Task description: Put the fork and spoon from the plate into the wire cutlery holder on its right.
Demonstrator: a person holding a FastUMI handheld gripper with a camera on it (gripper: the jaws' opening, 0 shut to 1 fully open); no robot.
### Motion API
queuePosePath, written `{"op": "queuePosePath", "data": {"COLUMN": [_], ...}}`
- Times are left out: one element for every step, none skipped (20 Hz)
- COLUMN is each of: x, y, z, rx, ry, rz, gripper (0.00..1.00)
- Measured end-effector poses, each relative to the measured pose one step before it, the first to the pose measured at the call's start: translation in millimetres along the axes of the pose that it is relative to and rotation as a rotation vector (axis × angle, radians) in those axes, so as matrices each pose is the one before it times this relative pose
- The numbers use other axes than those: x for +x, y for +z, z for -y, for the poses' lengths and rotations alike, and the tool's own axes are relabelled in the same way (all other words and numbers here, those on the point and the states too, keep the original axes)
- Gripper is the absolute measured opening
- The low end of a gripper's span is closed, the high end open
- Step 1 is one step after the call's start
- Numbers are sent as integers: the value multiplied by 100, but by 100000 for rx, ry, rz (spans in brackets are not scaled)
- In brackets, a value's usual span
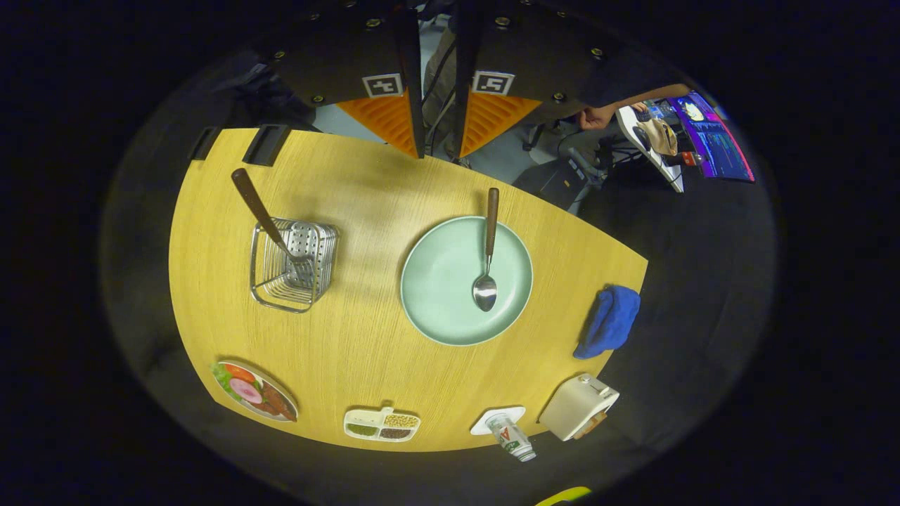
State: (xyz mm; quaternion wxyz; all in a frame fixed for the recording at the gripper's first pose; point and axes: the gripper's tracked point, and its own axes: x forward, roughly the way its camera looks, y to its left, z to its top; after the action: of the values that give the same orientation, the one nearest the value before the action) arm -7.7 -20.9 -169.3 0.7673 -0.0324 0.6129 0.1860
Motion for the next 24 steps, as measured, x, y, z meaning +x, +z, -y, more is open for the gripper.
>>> {"op": "queuePosePath", "data": {"x": [493, 503, 544, 446, 594, 700, 674, 626, 672, 621, 622, 634, 618, 475, 488, 503, 528, 387, 395, 265, 331, 247, 350, 337], "y": [-62, 65, -50, 81, 101, 230, 129, 167, 106, 97, 132, 43, 20, 32, 37, 155, 176, 160, 88, 76, 50, 93, 26, 188], "z": [-354, -498, -606, -644, -579, -661, -566, -501, -363, -300, -332, -146, -263, -237, -164, -57, 133, 215, 212, 91, -169, -70, 19, 127], "rx": [-568, -290, -15, -286, -242, -534, -326, -111, 103, 53, -26, -172, 77, 174, 69, -241, -230, -205, -31, 558, 365, 355, -354, -441], "ry": [19, 393, 599, 802, 812, 899, 727, 629, 212, 104, 10, -181, -72, 135, -207, -530, -1191, -1604, -1113, -599, 353, 189, -574, -1186], "rz": [-571, -272, -535, -218, -144, -253, -328, -458, -475, -594, -295, -454, -828, -710, -656, -340, -167, -188, 22, -342, -425, -276, -341, -89], "gripper": [22, 22, 22, 22, 22, 23, 23, 23, 23, 23, 23, 25, 25, 25, 25, 26, 26, 26, 25, 25, 25, 25, 26, 25]}}
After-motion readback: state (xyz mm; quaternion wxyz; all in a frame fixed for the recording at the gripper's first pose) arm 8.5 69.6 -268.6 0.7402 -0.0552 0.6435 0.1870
